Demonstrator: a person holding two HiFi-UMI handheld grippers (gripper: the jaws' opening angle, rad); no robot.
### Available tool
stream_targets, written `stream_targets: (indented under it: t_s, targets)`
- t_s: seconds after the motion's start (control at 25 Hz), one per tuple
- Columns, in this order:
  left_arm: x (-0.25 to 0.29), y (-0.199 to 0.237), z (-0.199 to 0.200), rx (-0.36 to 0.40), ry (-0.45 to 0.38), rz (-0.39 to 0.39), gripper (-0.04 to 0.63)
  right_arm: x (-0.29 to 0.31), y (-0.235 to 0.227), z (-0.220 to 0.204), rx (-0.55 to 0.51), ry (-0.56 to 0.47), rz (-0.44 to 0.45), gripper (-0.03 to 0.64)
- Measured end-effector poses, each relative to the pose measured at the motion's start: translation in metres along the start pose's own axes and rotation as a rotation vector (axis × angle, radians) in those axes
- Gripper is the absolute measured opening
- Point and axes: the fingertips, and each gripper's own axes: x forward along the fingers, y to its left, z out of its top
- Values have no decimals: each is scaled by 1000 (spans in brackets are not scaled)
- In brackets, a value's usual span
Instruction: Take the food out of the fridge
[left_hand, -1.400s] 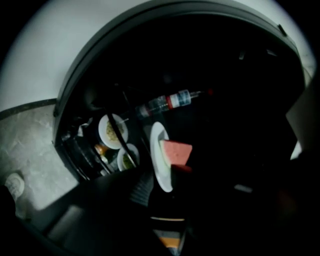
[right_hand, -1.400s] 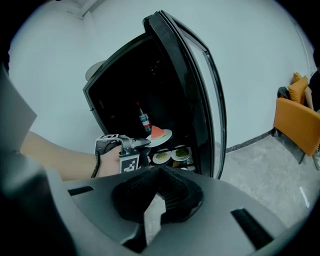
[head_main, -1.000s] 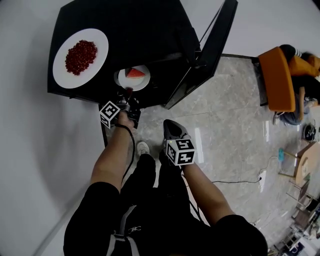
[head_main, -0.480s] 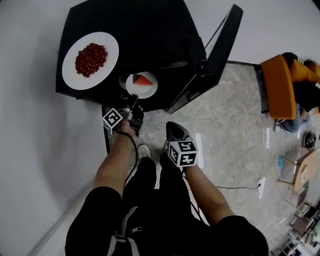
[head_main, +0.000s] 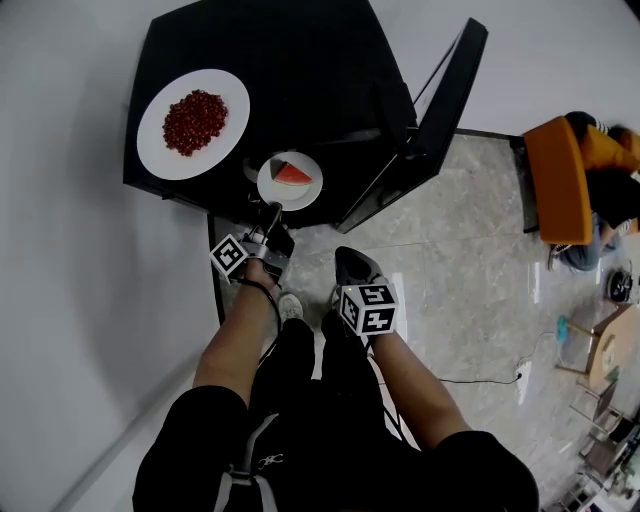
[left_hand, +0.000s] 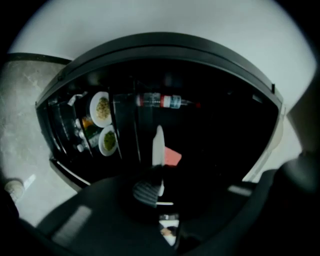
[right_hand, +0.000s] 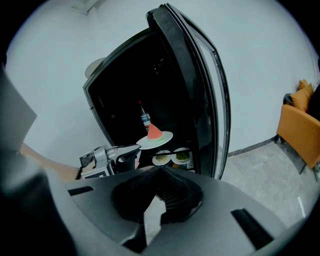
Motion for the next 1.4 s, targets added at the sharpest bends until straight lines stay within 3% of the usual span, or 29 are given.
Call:
stream_targets:
  t_s: [0.36,0.8,1.4]
  targets:
    - [-28,-41,-22,-17,26,-52,9,-8,5,17,-7,-33,0,-8]
    - [-95,-112,-78,-27,113,-7,11,-51,26,49,-28,-91,-6,-8]
    - [-118,-243,-109,-15,203,-107,14,-99,44,97,-58,-190,4,-8]
